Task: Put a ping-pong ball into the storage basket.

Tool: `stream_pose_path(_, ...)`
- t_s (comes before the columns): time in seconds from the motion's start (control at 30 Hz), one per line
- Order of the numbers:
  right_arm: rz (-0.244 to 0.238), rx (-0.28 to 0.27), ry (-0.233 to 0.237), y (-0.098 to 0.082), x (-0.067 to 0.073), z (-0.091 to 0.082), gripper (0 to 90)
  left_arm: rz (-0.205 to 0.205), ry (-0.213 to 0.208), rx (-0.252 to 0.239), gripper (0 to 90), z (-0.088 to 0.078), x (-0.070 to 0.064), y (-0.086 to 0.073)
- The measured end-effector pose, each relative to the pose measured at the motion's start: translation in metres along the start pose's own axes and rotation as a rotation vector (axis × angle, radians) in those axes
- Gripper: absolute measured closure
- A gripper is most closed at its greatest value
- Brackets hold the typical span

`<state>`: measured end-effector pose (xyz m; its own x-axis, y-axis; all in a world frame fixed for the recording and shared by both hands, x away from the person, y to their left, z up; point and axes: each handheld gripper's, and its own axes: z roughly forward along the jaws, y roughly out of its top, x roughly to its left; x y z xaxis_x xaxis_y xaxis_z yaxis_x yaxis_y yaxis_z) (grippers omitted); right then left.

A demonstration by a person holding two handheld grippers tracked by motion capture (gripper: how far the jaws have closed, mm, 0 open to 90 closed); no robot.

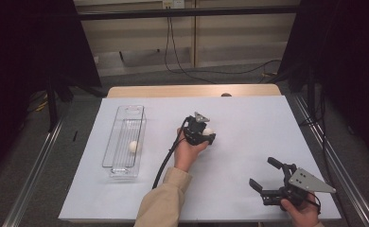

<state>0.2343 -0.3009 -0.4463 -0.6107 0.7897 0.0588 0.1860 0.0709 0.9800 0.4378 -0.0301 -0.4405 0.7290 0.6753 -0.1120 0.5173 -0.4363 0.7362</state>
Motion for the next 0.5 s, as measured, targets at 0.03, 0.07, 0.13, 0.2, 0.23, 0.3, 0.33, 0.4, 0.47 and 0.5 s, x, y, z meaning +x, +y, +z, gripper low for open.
stream_pose_path(0.03,0.003,0.001,0.0,0.0,0.0,0.0,1.5,0.001,0.002,0.001,51.0,-0.001,0.0,-0.001)
stream_pose_path(0.07,0.004,0.001,-0.001,0.0,0.0,0.001,1.5,0.002,0.007,0.004,51.0,-0.003,0.0,-0.001)
stream_pose_path(0.13,0.005,-0.001,-0.001,0.0,0.0,0.001,1.5,-0.002,0.004,0.004,51.0,-0.006,0.001,-0.003)
stream_pose_path(0.2,0.007,-0.004,-0.005,0.0,-0.001,0.002,1.5,0.0,-0.001,0.001,51.0,-0.008,0.002,-0.004)
stream_pose_path(0.23,0.009,-0.004,-0.008,0.0,-0.001,0.002,1.5,0.004,-0.003,0.002,51.0,-0.009,0.002,-0.004)
stream_pose_path(0.3,0.011,-0.005,-0.008,-0.001,-0.001,0.002,1.5,0.003,-0.007,-0.002,51.0,-0.012,0.002,-0.005)
stream_pose_path(0.33,0.012,-0.005,-0.009,-0.001,-0.001,0.002,1.5,0.009,-0.009,0.0,51.0,-0.013,0.002,-0.005)
stream_pose_path(0.4,0.016,-0.006,-0.012,0.0,-0.002,0.003,1.4,0.011,-0.013,-0.004,51.0,-0.016,0.002,-0.006)
stream_pose_path(0.47,0.018,-0.006,-0.013,0.0,-0.002,0.003,1.4,0.016,-0.013,-0.001,51.0,-0.019,0.001,-0.007)
stream_pose_path(0.5,0.016,-0.005,-0.013,0.0,-0.002,0.004,1.4,0.014,-0.013,-0.006,51.0,-0.02,0.001,-0.007)
